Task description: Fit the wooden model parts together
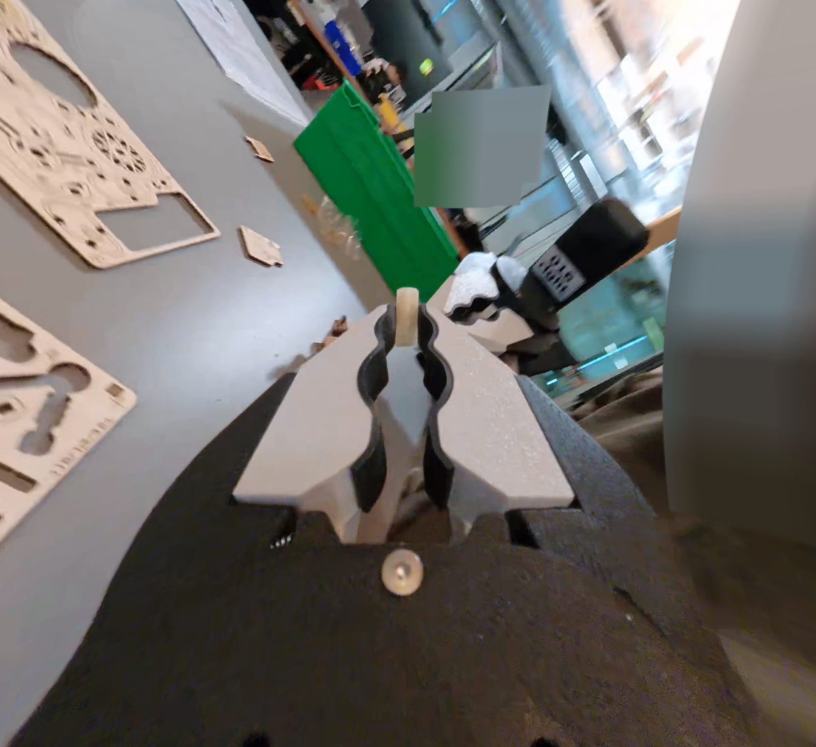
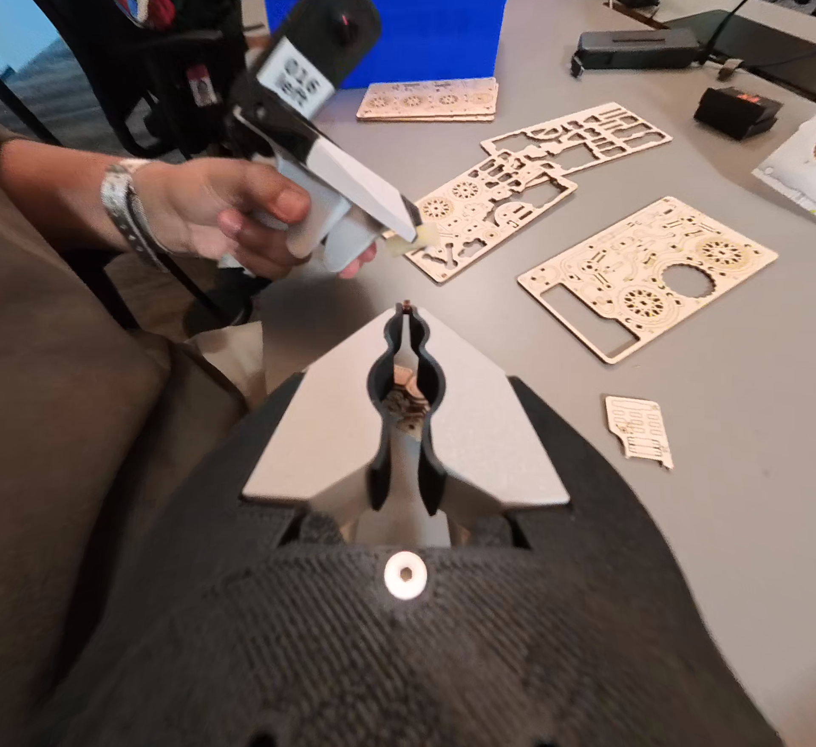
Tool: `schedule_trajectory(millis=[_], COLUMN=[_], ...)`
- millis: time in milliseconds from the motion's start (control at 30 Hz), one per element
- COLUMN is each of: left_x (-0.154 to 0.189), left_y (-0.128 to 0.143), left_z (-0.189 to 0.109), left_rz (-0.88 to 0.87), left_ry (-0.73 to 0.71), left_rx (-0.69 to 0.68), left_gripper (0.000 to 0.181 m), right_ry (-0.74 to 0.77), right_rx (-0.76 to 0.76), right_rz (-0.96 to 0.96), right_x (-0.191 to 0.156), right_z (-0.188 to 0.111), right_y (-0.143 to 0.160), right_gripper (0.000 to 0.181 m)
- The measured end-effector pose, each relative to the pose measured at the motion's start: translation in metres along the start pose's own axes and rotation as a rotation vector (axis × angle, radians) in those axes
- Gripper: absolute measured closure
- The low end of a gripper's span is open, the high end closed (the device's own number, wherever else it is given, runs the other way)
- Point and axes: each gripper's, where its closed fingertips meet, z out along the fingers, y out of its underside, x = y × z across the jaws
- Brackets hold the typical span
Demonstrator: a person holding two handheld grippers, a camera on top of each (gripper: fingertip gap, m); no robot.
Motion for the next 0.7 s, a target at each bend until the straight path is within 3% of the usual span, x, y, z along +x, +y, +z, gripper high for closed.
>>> schedule_trajectory(millis=[67, 200, 500, 700], left_x=[0.003, 0.010, 0.018, 0.014], left_y=[0.000, 0.009, 0.018, 0.021], left_z=[-0.001, 0.004, 0.011, 0.010], left_rz=[-0.089, 0.065, 0.077, 0.062], left_ry=[0.060, 0.031, 0.038, 0.010], left_rx=[0.021, -0.049, -0.086, -0.101], left_gripper=[0.174, 0.174, 0.174, 0.174], right_ry=[-0.027, -0.042, 0.160, 0.217], right_rx=[0.038, 0.113, 0.066, 0.019], right_rz=[0.034, 0.081, -0.295, -0.442], right_x=[-0.003, 0.001, 0.003, -0.001], right_z=[0.000, -0.007, -0.015, -0.010], right_y=[-0.006, -0.016, -0.016, -0.013], right_gripper=[0.181, 0.181, 0.181, 0.181])
